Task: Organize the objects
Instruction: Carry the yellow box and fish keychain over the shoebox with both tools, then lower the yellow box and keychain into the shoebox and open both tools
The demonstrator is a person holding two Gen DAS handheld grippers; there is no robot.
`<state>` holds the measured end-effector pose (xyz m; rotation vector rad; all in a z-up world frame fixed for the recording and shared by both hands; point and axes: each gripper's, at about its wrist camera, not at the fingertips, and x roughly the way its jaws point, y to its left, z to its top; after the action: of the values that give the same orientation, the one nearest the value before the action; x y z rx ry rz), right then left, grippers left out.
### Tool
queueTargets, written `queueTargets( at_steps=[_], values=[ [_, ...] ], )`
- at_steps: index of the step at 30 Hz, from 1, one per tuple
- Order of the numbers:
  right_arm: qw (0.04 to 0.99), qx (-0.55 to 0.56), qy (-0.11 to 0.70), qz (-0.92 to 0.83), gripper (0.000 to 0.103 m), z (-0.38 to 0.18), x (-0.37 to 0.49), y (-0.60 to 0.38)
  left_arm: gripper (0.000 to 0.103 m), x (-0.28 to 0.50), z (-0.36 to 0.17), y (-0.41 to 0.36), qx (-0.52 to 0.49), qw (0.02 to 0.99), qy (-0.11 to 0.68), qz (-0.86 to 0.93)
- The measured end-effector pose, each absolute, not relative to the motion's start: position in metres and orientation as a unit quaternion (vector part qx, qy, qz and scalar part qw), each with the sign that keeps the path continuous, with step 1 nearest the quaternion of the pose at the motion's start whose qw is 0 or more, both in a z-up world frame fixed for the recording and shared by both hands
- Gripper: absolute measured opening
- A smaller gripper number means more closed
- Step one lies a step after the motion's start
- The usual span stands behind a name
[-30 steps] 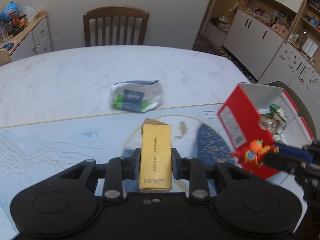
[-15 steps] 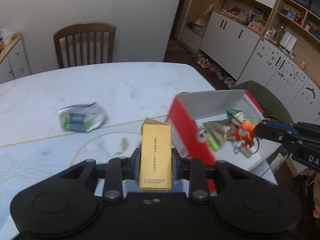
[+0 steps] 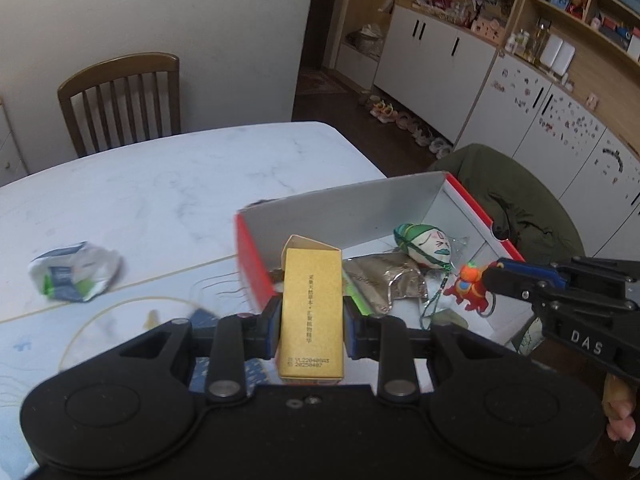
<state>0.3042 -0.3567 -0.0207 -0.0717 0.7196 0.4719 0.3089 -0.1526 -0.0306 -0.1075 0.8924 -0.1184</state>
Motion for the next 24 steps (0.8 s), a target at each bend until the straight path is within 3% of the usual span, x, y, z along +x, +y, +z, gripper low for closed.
queueTargets(
  at_steps=[24],
  values=[
    [0.874,-0.063,0.410,0.255,0.011,-0.085,0.353,-0.364,0.028,0.399,-0.092,-0.216,-0.013,0.865,0.500,-0.038]
  ],
)
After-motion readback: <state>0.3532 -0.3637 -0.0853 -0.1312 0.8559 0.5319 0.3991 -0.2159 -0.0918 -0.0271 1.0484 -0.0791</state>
